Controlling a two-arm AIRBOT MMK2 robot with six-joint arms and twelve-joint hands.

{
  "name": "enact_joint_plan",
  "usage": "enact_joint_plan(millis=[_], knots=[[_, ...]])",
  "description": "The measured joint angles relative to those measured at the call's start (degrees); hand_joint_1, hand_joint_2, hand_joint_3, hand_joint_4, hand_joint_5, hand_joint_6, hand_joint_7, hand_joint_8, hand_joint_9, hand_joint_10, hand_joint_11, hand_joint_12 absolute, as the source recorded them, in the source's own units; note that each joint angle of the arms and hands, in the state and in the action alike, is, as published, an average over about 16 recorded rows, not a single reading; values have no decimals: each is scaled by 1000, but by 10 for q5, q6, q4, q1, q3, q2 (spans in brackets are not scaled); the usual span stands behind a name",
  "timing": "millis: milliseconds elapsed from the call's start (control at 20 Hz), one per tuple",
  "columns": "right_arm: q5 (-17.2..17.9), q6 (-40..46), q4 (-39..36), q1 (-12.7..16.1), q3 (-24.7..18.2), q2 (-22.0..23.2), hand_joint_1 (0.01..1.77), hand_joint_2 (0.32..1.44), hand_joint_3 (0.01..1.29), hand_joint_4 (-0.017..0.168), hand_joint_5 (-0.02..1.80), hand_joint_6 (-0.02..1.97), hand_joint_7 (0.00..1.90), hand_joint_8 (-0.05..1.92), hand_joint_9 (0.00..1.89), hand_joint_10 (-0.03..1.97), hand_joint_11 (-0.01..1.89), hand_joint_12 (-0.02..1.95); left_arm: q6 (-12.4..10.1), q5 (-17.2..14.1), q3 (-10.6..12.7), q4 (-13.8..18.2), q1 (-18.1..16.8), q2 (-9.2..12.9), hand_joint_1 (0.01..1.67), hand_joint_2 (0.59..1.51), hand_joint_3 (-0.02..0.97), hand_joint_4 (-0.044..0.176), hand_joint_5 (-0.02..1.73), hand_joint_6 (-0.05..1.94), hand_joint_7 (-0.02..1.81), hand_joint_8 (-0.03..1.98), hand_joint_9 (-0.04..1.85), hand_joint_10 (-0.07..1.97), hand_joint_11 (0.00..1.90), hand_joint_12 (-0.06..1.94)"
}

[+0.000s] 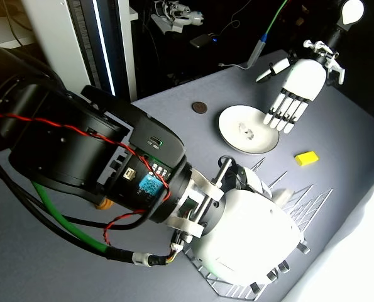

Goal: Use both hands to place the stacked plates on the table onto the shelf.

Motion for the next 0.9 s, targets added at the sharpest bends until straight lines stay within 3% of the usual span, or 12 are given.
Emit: enact_joint_plan(millis=[200,400,650,900], knots=[[4,-17,0,10,-12,7,916,1151,15,-5,676,258,795,47,787,16,241,1253,0,0,0,0,0,0,16,1065,14,-1,20,18,16,-2,12,5,13,17],[20,-54,-21,21,-30,16,864,1129,15,-4,650,33,747,15,719,16,167,1248,0,1,0,0,1,0,16,1071,14,-1,21,19,17,-1,11,5,13,17],[59,-101,-109,30,-74,30,850,1118,15,-3,596,24,682,16,661,16,111,1273,0,2,0,-1,3,0,15,1076,14,0,21,19,16,-2,2,-2,13,18],[101,-152,-227,30,-133,43,852,1100,15,-3,465,23,542,16,524,16,70,1123,0,3,0,0,6,0,15,1072,14,0,21,18,16,-2,-7,-12,14,18]])
